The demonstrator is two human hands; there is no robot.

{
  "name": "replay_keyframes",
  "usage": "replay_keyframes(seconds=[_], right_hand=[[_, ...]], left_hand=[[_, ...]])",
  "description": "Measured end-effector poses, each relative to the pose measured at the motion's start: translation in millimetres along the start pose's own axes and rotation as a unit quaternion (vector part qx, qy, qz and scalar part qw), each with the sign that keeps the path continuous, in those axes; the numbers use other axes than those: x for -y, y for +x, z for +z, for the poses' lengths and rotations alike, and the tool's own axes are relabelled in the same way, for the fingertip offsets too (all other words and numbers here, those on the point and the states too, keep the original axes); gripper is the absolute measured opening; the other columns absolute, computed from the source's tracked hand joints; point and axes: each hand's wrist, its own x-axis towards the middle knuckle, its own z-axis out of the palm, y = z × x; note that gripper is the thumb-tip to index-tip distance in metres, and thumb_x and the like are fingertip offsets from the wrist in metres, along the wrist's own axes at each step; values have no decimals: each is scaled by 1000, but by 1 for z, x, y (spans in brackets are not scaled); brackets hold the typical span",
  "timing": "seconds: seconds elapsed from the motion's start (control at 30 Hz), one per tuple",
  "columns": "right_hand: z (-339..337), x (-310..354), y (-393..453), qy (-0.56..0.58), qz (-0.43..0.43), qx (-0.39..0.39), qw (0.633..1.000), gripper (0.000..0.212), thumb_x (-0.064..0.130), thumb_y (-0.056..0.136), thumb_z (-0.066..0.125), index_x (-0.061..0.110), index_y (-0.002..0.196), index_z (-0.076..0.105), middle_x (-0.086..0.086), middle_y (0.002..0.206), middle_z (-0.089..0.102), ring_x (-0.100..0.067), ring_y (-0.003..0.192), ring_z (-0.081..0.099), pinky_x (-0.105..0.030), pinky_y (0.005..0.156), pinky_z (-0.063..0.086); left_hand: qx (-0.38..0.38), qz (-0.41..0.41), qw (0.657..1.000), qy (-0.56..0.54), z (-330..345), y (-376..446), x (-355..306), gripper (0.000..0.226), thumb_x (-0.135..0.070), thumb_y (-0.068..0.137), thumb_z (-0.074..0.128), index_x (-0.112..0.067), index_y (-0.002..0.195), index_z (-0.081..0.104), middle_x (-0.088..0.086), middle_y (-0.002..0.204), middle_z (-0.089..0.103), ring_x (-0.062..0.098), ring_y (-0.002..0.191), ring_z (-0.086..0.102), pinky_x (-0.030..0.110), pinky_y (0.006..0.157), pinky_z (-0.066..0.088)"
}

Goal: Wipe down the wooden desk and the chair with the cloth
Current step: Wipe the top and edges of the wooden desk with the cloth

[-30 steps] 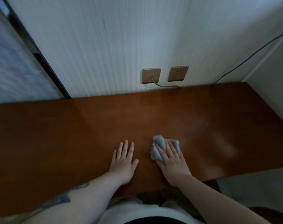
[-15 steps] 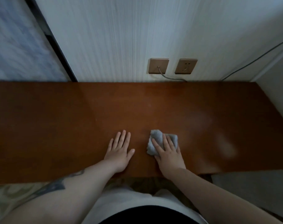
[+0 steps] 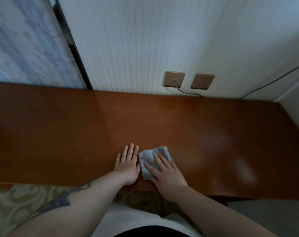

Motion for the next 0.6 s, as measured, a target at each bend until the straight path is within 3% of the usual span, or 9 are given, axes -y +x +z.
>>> replay_keyframes(seconds=[0.17,0.23,0.37,0.43,0.6], right_hand=[[-5,-36,12,74,141,-27,987,54,49,103,16,45,151,-8,2,161,-19,-17,147,-18,-44,121,-3],[6,-31,-11,63,137,-33,988,53,50,103,13,47,150,-12,3,160,-23,-16,146,-22,-43,120,-8],[4,-20,-13,27,35,18,999,55,55,96,2,49,148,-14,6,157,-26,-15,143,-26,-43,119,-10],[-8,-27,10,22,19,23,999,52,49,103,13,49,149,-11,6,159,-24,-15,145,-22,-42,119,-7],[-18,-39,22,96,137,-4,986,52,44,105,20,45,152,-1,4,162,-16,-17,149,-13,-41,120,-3]], left_hand=[[17,-14,1000,-8,2,2,0,67,-52,102,13,-26,147,-29,-5,152,-39,16,141,-33,41,117,-14],[21,-19,1000,2,3,3,-2,68,-53,101,12,-25,145,-32,-5,149,-43,16,139,-36,43,117,-15],[39,-33,999,8,2,6,-6,69,-55,100,12,-26,145,-32,-5,149,-43,18,139,-36,43,117,-15],[45,-41,998,14,0,8,-4,71,-56,100,13,-26,146,-31,-4,149,-43,18,140,-36,43,116,-15],[61,-36,997,9,-1,8,-5,71,-56,100,13,-27,143,-34,-4,147,-45,17,138,-38,43,116,-17]])
